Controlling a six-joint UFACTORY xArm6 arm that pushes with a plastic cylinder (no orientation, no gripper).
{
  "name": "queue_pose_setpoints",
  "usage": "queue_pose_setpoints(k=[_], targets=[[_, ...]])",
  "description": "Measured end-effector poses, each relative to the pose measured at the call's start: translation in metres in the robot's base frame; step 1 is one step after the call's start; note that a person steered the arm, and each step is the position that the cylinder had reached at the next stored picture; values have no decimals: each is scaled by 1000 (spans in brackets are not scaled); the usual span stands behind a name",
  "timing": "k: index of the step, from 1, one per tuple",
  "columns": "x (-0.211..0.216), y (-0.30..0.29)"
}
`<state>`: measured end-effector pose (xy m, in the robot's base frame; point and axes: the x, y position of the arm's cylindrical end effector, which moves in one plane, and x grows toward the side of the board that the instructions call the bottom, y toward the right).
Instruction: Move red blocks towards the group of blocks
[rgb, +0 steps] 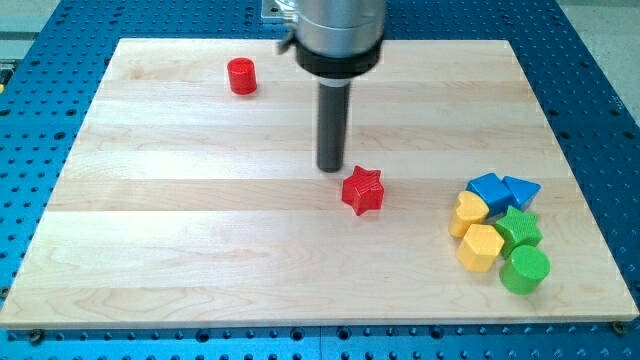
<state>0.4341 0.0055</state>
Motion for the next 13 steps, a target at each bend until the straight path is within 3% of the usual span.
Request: queue_pose_setpoints(k=[1, 2, 5, 6, 7, 9, 10, 11, 12, 13], targets=[[46, 22], [53, 78], [72, 74], [-1, -23], [-23, -140], [-148, -160], [-156, -94], [-123, 23], [-144, 30], [-147, 72]])
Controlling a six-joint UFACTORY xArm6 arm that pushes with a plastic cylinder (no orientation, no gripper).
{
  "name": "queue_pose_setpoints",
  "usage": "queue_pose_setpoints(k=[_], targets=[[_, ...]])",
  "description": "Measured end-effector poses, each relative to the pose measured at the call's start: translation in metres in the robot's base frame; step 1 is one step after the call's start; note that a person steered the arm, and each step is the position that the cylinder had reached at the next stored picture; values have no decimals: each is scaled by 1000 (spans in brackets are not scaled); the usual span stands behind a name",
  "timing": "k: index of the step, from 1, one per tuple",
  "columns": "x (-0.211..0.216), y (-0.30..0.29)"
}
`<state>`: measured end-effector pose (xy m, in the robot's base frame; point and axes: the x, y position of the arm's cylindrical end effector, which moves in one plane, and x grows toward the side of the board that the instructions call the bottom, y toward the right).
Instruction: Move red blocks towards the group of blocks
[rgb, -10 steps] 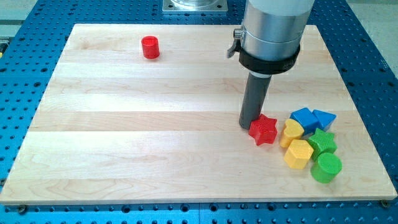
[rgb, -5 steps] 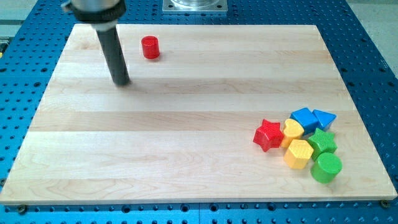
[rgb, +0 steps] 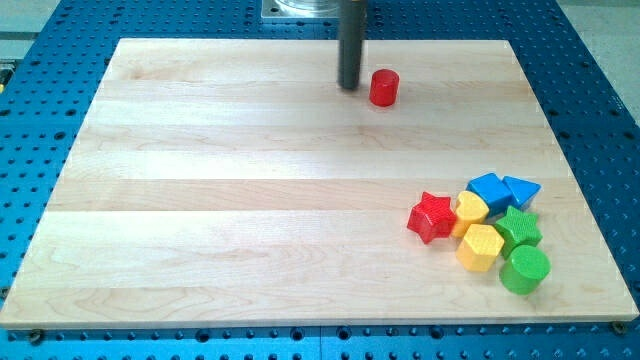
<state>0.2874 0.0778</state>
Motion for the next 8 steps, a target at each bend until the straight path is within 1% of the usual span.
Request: queue_pose_setpoints(k=[1, 2, 3, 4, 5, 6, 7, 8], targets=[[44, 60], [89, 77], [54, 85], [93, 118], [122, 73], [101, 61], [156, 47], [178, 53]])
